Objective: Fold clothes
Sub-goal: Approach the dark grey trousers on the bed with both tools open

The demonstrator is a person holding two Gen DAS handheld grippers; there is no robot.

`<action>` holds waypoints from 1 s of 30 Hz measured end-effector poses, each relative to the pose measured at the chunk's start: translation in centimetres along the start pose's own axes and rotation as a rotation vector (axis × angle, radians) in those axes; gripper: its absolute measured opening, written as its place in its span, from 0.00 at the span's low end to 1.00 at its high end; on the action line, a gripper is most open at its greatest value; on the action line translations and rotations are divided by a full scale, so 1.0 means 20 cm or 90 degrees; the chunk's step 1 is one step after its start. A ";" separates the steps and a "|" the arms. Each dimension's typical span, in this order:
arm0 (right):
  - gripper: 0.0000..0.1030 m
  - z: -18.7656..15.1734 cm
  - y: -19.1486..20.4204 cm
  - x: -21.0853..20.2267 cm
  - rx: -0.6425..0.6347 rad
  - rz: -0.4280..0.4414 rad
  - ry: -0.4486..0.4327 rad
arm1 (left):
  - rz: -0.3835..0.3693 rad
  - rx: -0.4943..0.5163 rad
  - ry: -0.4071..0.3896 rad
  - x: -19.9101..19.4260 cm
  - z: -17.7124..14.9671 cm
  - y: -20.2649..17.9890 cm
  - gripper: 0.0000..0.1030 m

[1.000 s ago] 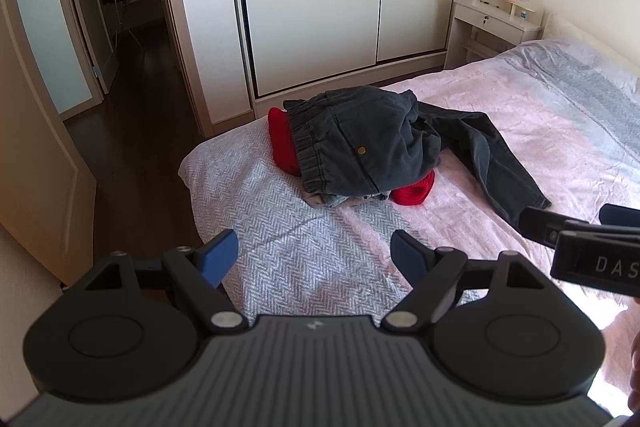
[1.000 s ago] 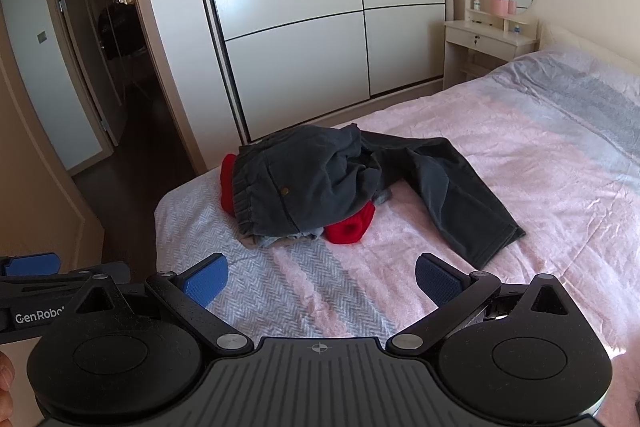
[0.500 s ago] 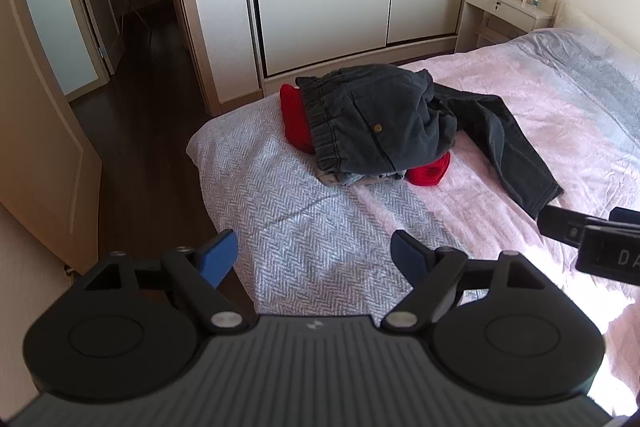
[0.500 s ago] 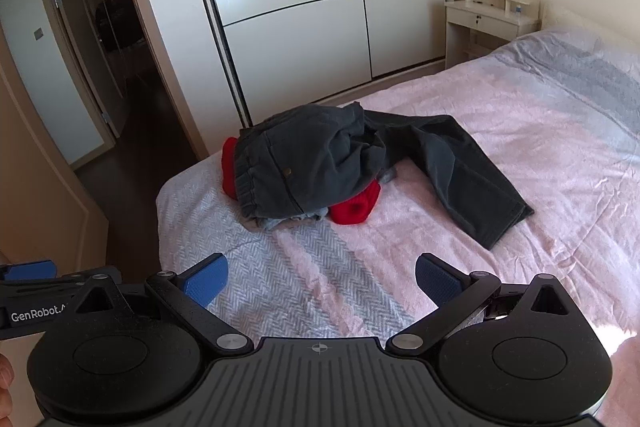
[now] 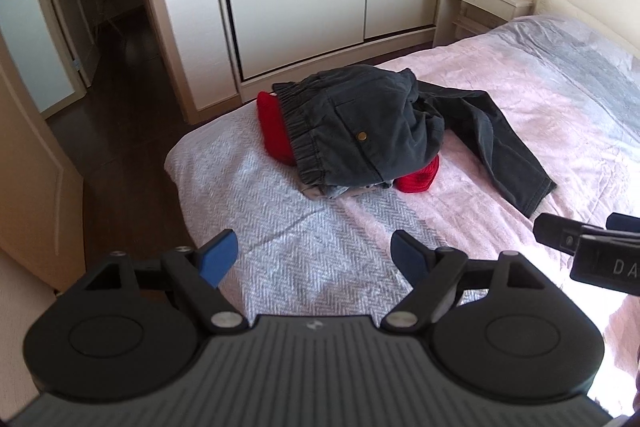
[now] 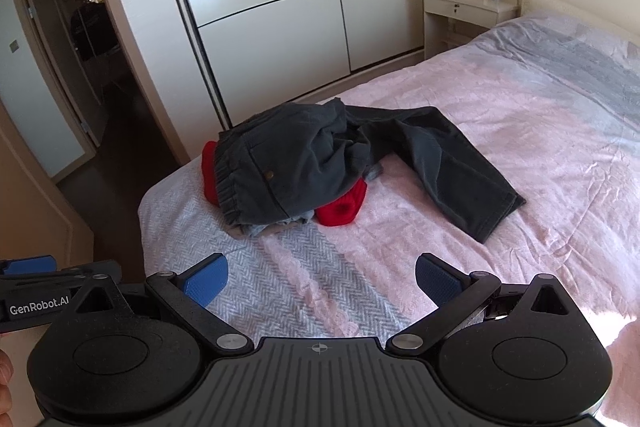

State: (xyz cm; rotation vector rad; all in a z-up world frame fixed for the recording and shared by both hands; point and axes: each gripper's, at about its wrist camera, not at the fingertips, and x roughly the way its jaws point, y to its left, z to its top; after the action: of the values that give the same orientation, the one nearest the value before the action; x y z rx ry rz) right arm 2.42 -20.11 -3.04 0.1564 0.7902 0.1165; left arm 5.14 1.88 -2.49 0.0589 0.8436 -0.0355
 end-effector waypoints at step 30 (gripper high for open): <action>0.99 0.15 0.18 0.21 -0.016 0.009 0.001 | -0.003 -0.014 0.002 0.14 0.14 0.16 0.79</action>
State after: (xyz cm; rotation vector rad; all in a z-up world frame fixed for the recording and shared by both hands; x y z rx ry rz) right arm 7.40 -16.25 -3.17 0.1372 0.7884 0.1393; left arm 9.32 4.94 -2.53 0.0360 0.8474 -0.0296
